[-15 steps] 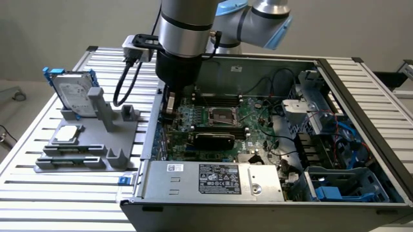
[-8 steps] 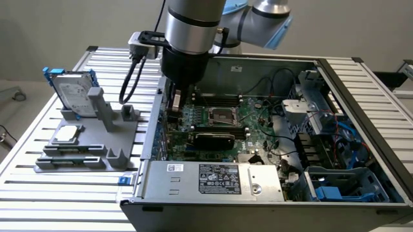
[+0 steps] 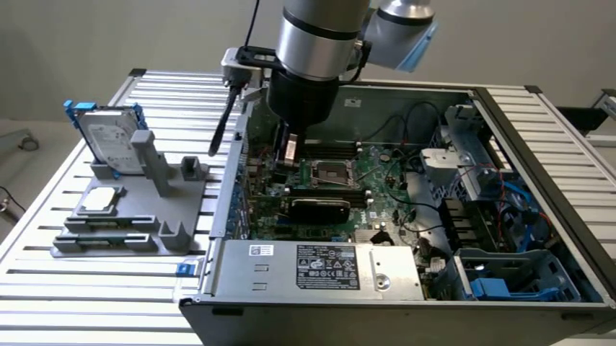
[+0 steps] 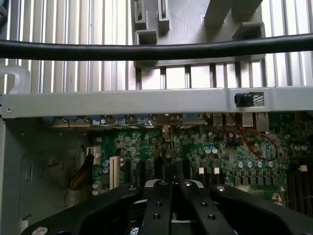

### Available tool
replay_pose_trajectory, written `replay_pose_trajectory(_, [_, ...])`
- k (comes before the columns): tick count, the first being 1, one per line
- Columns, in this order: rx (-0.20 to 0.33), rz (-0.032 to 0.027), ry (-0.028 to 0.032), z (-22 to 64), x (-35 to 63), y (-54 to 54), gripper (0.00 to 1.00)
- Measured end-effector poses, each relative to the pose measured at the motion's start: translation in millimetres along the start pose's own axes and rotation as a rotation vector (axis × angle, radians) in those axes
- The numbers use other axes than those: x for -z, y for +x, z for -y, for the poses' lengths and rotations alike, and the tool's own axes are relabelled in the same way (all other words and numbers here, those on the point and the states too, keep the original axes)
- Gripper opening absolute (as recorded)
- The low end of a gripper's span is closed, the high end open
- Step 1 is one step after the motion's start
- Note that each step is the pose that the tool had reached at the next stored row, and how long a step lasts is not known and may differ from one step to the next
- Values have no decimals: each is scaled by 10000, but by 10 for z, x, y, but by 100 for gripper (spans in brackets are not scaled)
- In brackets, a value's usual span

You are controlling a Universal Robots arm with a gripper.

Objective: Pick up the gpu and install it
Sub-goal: 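Press down on the gpu until it lock into place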

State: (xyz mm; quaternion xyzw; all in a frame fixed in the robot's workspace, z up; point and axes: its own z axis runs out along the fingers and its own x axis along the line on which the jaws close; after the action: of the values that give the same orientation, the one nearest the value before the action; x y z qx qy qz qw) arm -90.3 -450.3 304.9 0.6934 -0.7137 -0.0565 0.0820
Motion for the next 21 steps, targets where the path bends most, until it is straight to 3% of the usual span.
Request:
replay_pose_trajectory(2, [-3,-8,68,55,10,-2,11])
replay_pose_trajectory(4, [-6,-25,188,96,17,-2,11])
replay_pose_trajectory(7, [-8,-43,483,144,23,-4,11])
replay_pose_trajectory(8, [-8,-50,549,152,24,-4,11])
replay_pose_trajectory(21, [-7,-55,549,154,26,-4,11])
